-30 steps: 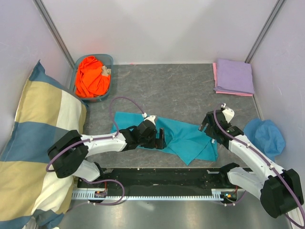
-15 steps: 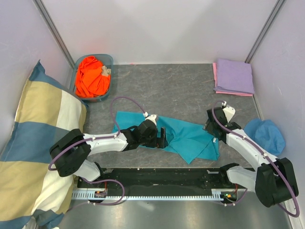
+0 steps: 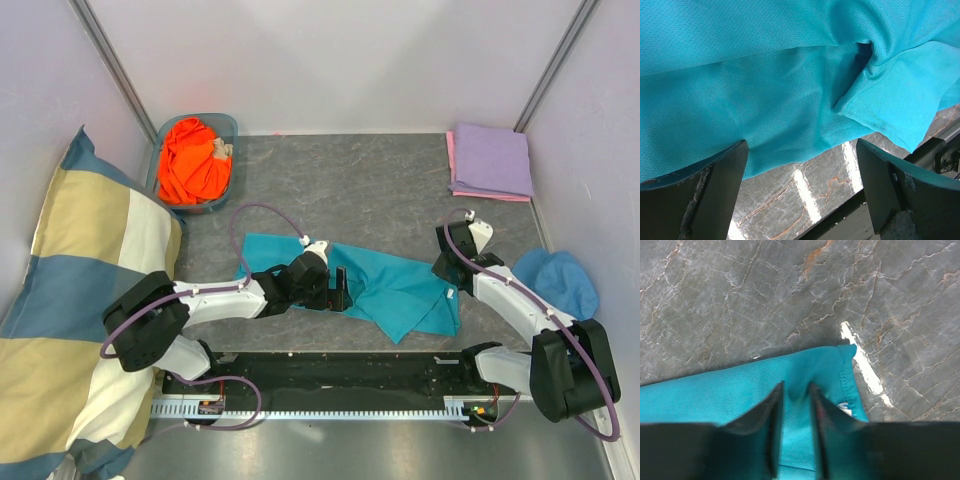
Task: Fold and stack the t-shirts
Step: Fold the other side of the tshirt into a rectangle, then rotate the tshirt 90 degrees
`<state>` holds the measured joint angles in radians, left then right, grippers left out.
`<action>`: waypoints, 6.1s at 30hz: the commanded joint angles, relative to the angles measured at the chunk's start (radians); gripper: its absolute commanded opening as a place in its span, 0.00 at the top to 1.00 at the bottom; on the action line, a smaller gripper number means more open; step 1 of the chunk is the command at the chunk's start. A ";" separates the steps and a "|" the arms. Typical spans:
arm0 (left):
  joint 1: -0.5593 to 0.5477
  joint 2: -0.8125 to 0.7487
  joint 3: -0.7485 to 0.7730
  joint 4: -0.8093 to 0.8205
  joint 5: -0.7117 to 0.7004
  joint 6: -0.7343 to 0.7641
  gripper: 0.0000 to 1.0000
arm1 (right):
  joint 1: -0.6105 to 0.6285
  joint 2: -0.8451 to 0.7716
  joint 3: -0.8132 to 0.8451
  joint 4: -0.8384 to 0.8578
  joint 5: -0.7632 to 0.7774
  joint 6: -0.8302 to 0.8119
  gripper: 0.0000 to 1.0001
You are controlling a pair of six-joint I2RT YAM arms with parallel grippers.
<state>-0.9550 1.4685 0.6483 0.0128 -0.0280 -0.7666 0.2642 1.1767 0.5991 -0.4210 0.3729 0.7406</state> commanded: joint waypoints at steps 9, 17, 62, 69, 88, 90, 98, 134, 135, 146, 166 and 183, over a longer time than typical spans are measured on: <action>0.002 0.012 -0.041 -0.085 -0.046 0.018 0.02 | -0.006 -0.003 -0.013 0.041 -0.006 0.011 1.00; 0.002 -0.008 -0.061 -0.111 -0.069 0.021 0.02 | -0.017 -0.022 0.002 0.037 0.044 0.028 1.00; 0.004 -0.033 -0.121 -0.131 -0.098 -0.003 0.02 | -0.108 0.238 0.186 0.102 0.069 -0.090 1.00; 0.005 -0.031 -0.125 -0.129 -0.101 -0.003 0.02 | -0.120 0.242 0.186 0.103 0.080 -0.101 1.00; 0.005 -0.316 0.048 -0.286 -0.131 0.093 0.00 | -0.128 -0.081 0.298 0.119 -0.086 -0.195 0.15; 0.005 -0.339 0.088 -0.309 -0.141 0.116 0.00 | -0.126 -0.106 0.280 0.081 -0.141 -0.184 0.12; 0.007 -0.177 0.232 -0.269 -0.142 0.312 0.00 | -0.106 -0.383 0.088 -0.045 -0.250 -0.080 0.04; 0.190 0.869 1.226 -0.468 0.801 1.064 0.11 | -0.106 -0.698 0.177 -0.391 -0.350 -0.116 0.02; 0.185 0.871 1.223 -0.470 0.795 1.067 0.11 | -0.106 -0.700 0.179 -0.394 -0.350 -0.116 0.02; 0.142 0.923 1.215 -0.470 0.760 1.072 0.13 | -0.105 -0.712 0.188 -0.417 -0.348 -0.118 0.02; 0.121 1.029 1.344 -0.487 0.697 0.983 0.98 | -0.106 -0.732 0.174 -0.444 -0.319 -0.118 0.02; 0.510 1.219 1.768 -0.321 0.381 0.075 0.98 | -0.106 -0.747 0.084 -0.430 -0.362 -0.061 0.02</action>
<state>-0.5770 2.7060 2.4229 -0.3988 0.4843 -0.4107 0.1551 0.4381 0.7185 -0.8684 0.0341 0.6395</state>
